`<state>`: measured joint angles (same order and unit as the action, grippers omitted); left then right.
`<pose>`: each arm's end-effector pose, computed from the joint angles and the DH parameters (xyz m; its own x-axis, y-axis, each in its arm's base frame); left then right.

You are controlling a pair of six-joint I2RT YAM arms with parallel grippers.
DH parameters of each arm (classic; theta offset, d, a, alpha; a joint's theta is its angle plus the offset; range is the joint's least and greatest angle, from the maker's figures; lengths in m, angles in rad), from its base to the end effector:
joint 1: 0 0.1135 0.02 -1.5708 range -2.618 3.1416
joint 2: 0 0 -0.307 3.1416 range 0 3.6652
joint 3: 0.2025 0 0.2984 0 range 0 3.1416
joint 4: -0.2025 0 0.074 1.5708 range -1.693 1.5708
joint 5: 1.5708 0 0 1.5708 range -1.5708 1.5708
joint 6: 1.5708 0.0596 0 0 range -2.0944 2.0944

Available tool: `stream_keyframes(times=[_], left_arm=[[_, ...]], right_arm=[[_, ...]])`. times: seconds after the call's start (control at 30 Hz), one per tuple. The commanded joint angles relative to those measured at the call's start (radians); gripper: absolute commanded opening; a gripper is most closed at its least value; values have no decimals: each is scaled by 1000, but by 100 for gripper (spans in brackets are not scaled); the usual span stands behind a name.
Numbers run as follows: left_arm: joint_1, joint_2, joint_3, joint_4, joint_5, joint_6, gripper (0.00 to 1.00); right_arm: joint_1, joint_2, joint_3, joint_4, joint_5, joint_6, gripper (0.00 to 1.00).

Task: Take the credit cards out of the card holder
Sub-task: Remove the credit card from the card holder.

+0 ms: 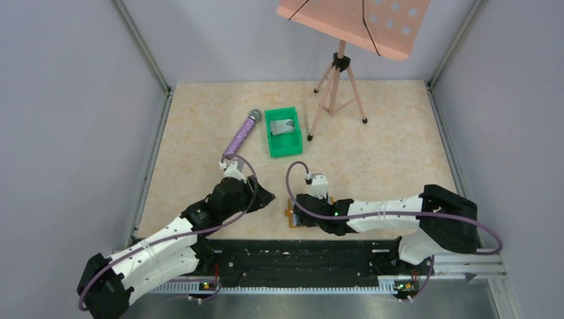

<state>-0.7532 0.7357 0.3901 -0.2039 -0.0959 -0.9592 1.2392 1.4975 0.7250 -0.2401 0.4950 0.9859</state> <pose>0.1509 -0.1336 0.2073 -0.7274 -0.4351 -0.5306 0.0448 0.7415 -0.6695 0.1296 0.2893 0.1514 -0.7779 -0.0056 -0.6284 -0.1839 0.9582 0.2192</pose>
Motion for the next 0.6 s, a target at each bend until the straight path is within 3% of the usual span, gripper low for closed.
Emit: stream_keyframes(times=[0.0,0.3,0.43,0.57], left_arm=[[2,114,15,174,186,28,49],[2,389,77,301,383,26,41],[2,384,71,280,322,11,39],[2,314,120,88,151,15,40]], right_arm=[[-22,-97,-56,162,-31,-31,54],[-73,-171,-176,304,-111,-4,52],[-69,-147,-105,173,-89,-22,60],[-30,-83,-12,15,-15,-17,67]])
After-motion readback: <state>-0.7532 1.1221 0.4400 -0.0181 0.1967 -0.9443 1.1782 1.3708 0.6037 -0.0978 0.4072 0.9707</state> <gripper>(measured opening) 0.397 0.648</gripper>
